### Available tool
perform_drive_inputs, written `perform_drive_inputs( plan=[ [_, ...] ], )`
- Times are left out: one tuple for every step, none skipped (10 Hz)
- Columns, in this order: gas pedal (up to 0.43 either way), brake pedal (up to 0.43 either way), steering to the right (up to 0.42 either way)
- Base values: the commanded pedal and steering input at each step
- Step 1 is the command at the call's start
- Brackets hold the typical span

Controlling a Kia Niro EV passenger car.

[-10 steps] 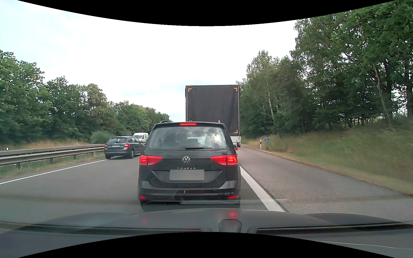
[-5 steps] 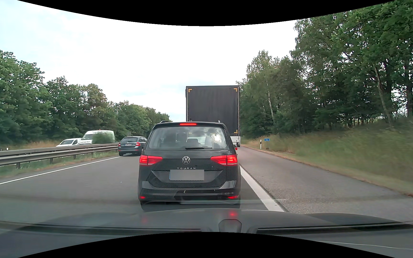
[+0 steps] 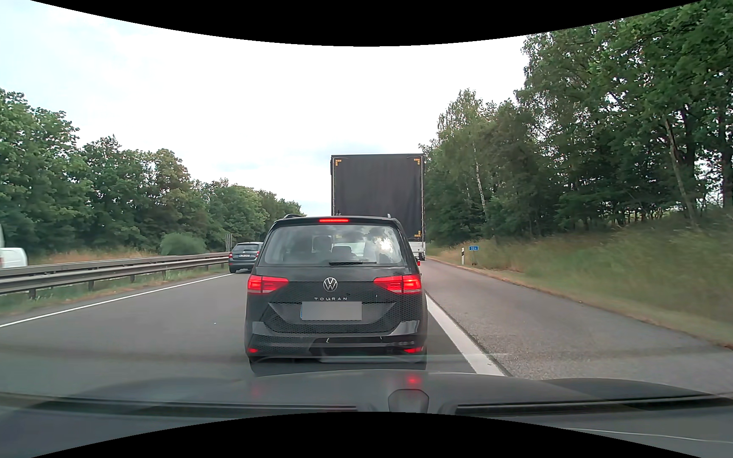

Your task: Follow the waypoints while adhering to traffic rules and regulations

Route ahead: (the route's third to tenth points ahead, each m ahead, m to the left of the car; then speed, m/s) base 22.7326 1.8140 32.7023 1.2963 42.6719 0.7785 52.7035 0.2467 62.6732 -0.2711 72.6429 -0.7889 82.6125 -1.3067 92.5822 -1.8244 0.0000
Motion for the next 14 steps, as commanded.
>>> perform_drive_inputs(
  plan=[
    [0.000, 0.244, 0.000],
    [0.000, 0.244, 0.000],
    [0.000, 0.244, 0.000],
    [0.000, 0.244, 0.000],
    [0.000, 0.244, 0.000],
    [0.000, 0.244, 0.000],
    [0.000, 0.244, 0.000],
    [0.000, 0.244, 0.000],
    [0.000, 0.244, 0.000],
    [0.000, 0.244, 0.000],
    [0.000, 0.244, 0.000],
    [0.000, 0.244, 0.000],
    [0.000, 0.244, 0.000],
    [0.000, 0.244, 0.000]
  ],
)
